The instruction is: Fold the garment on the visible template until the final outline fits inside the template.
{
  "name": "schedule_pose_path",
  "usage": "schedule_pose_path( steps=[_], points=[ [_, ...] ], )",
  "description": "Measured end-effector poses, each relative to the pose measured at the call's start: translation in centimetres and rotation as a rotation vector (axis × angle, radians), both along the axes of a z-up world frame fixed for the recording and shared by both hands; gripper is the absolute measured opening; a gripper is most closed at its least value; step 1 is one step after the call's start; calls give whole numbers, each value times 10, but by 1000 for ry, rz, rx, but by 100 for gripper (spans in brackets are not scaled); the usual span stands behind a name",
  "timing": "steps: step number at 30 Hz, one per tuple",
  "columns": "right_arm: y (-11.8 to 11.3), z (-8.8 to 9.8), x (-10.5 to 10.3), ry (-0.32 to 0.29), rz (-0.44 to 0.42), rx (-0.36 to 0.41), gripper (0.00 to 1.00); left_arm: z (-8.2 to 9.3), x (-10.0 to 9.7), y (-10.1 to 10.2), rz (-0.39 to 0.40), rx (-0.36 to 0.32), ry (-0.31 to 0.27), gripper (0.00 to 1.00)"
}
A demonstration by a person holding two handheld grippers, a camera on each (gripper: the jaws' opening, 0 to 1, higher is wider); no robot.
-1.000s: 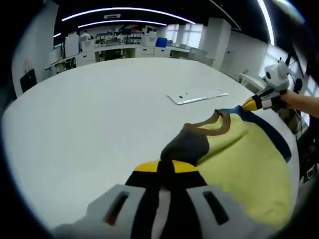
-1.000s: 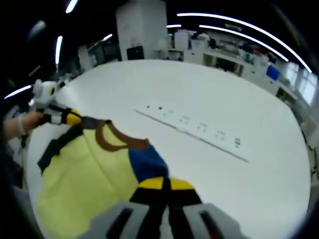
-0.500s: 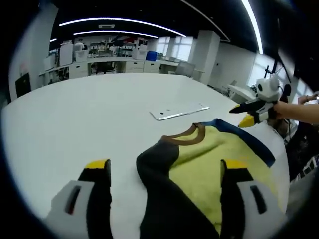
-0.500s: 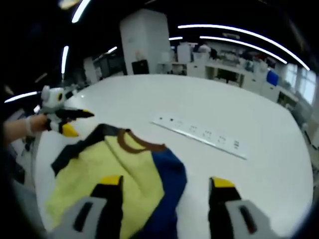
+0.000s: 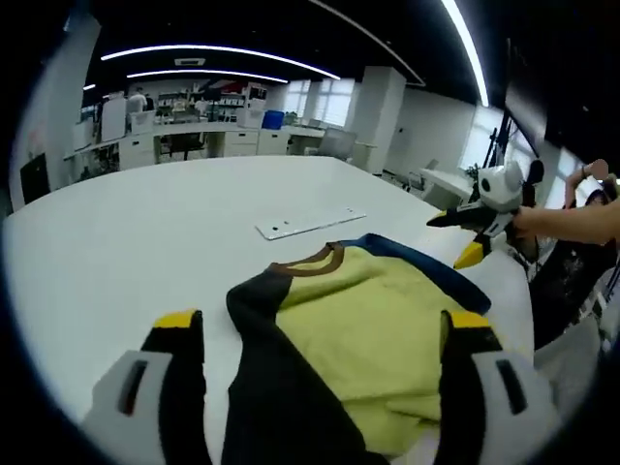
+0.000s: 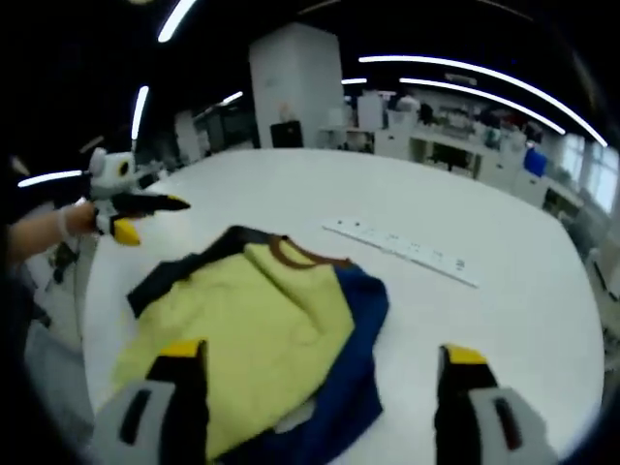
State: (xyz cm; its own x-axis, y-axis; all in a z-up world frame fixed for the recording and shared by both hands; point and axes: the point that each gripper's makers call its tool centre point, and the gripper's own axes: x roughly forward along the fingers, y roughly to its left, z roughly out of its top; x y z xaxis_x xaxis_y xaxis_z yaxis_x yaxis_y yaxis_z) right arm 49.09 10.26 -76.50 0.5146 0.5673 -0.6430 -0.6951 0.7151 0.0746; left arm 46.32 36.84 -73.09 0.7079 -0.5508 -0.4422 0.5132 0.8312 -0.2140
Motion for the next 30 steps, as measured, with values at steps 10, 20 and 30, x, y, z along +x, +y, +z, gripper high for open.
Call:
schedule_pose_path(
  steps=[10, 20, 30],
  points=[
    [-22, 12, -41, -22, -16, 23, 91, 16, -53, -4, -4, 12, -44, 94],
    [-53, 4, -73, 0, -66, 28, 88, 17, -92, 6, 16, -1, -39, 95],
    [-54, -13, -125, 46, -56, 35, 68, 12, -129, 27, 61, -10, -14, 93]
  ],
)
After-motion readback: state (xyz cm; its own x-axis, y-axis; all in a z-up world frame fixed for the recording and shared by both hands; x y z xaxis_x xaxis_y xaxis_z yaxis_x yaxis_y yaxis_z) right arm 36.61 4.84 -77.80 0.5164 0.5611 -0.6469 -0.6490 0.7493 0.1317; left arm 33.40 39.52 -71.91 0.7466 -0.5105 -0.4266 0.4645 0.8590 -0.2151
